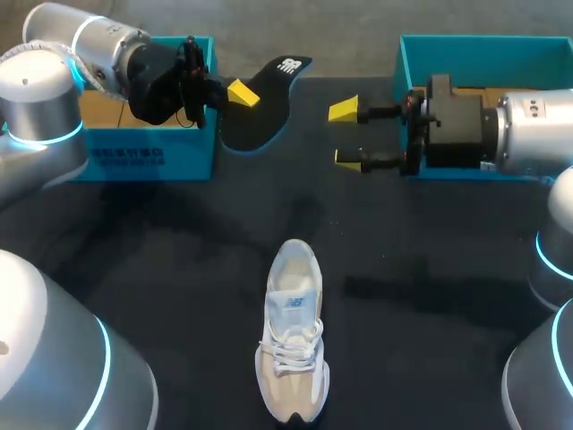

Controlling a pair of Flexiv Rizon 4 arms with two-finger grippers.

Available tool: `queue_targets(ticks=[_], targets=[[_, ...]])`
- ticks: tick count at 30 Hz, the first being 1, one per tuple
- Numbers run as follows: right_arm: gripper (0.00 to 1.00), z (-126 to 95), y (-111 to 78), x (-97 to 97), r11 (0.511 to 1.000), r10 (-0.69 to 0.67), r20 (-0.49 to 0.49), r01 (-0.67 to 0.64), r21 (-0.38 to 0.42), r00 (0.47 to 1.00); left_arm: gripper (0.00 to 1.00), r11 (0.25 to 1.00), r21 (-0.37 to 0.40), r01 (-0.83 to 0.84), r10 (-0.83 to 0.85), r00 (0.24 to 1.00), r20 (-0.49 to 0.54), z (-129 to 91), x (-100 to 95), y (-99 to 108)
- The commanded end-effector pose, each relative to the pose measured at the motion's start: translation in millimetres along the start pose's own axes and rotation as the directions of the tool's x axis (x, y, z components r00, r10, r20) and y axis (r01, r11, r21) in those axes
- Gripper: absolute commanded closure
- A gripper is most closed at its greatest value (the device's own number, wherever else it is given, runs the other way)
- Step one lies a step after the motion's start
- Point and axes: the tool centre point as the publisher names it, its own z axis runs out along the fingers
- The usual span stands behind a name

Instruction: Take the shoe out of the shoebox, open the shoe tongue, remove and reinsert the insole, then place the shoe into the shoebox

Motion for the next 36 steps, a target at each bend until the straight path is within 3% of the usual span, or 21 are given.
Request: queue_targets(ticks=[1, 17, 23, 36], targets=[[0.00, 4, 0.5, -0.8, 1.000, 0.000, 0.000, 0.000, -0.002, 1.000, 1.00, 1.000, 0.000, -0.002, 0.002, 1.000, 0.000, 0, 0.3, 0], [0.00, 4, 0.5, -0.8, 1.000, 0.000, 0.000, 0.000, -0.002, 1.000, 1.00, 1.000, 0.000, -0.002, 0.002, 1.000, 0.000, 0, 0.3, 0], [0.00, 4, 0.5, -0.8, 1.000, 0.000, 0.000, 0.000, -0.002, 1.000, 1.00, 0.991, 0.042, -0.126, 0.129, 0.990, -0.054, -12, -1.4, 13], [0.00, 4, 0.5, -0.8, 1.000, 0.000, 0.000, 0.000, -0.002, 1.000, 1.00, 0.964, 0.028, -0.265, 0.266, 0.962, -0.058, -4, 45.7, 17]])
